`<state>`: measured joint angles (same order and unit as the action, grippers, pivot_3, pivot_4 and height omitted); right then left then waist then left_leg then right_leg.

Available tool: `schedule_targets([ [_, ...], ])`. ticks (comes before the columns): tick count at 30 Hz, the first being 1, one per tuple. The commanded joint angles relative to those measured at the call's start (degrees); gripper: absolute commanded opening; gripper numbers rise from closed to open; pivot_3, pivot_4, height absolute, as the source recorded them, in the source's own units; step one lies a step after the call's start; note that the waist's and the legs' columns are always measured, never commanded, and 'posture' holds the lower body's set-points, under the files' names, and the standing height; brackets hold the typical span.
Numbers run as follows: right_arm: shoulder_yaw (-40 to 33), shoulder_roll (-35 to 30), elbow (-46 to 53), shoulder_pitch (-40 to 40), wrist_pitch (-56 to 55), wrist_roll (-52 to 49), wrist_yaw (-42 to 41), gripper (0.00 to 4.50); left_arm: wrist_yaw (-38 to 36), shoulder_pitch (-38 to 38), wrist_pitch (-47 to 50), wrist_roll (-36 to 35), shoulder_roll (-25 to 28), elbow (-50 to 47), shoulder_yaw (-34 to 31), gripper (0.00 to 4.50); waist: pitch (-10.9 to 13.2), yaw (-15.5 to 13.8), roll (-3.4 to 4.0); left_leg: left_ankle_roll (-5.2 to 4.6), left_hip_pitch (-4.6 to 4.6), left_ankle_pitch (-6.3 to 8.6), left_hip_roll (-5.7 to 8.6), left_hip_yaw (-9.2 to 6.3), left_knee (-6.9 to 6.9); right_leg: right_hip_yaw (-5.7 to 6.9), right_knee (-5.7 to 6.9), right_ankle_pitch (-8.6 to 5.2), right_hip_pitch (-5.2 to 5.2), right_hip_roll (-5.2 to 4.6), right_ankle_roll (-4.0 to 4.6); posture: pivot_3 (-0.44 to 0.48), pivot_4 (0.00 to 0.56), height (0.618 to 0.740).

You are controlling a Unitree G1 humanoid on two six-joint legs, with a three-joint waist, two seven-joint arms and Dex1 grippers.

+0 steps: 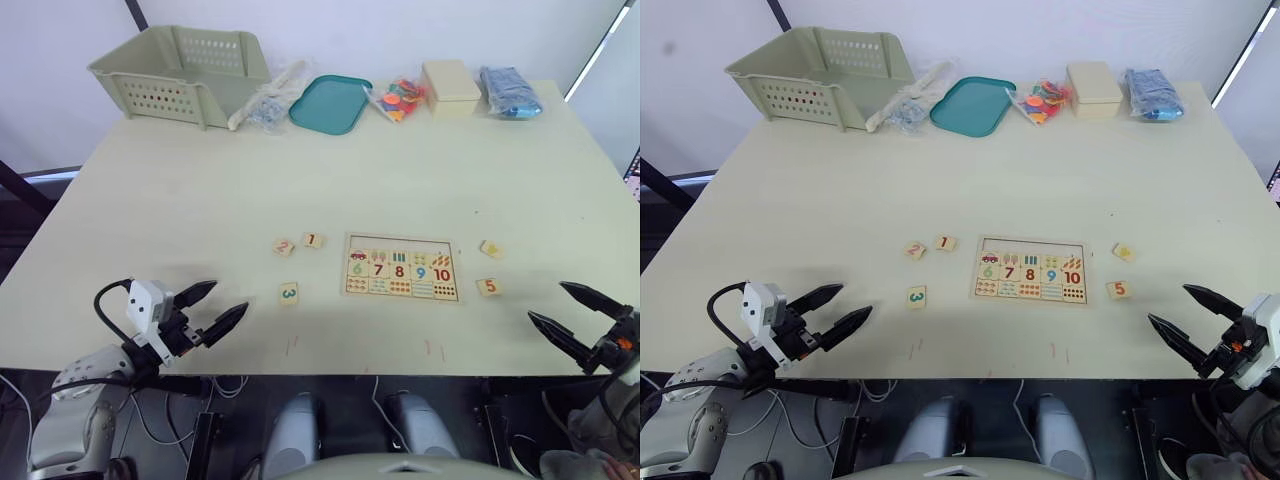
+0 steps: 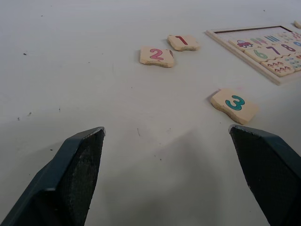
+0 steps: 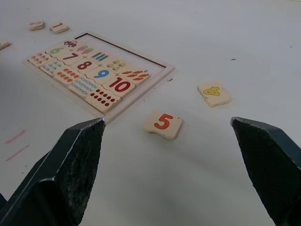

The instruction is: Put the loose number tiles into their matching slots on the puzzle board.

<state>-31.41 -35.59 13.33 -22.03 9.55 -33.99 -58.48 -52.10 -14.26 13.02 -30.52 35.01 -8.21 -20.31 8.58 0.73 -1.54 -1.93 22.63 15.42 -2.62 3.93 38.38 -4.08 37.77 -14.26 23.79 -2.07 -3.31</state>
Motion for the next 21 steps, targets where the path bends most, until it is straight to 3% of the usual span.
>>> schedule_targets([
  [1, -0.4, -0.6, 0.9, 0.1, -1.1, -0.3, -0.4, 4.50, 0.1, 0.1, -0.9, 0.0, 0.7, -1.6, -1.4, 4.50, 0.0, 0.0, 0.00, 0.00, 0.00, 0.00, 0.00, 0.00, 0.00, 0.00, 0.00, 0.00, 0.00, 0.00, 0.00, 0.000, 0.150, 0.740],
  [13, 1.2, 0.3, 4.8, 0.2, -1.0, -2.8, -0.5, 4.50, -2.0, 7.3, 0.5, -0.5, 2.5, 1.5, 0.1, 4.50, 0.0, 0.0, 0.01, 0.00, 0.00, 0.00, 0.00, -0.03, -0.01, 0.03, 0.01, 0.09, 0.00, 0.02, -0.16, 0.000, 0.150, 0.740],
  [21, 1.2, -1.5, 11.2, -0.3, 0.0, -5.5, -1.9, 4.50, -10.2, 20.3, 0.6, 0.9, 8.5, 10.7, 4.1, 4.50, 0.0, -0.1, 0.00, 0.00, 0.05, 0.00, 0.04, -0.14, 0.01, 0.14, -0.01, 0.10, -0.04, 0.02, -0.18, 0.000, 0.150, 0.740],
])
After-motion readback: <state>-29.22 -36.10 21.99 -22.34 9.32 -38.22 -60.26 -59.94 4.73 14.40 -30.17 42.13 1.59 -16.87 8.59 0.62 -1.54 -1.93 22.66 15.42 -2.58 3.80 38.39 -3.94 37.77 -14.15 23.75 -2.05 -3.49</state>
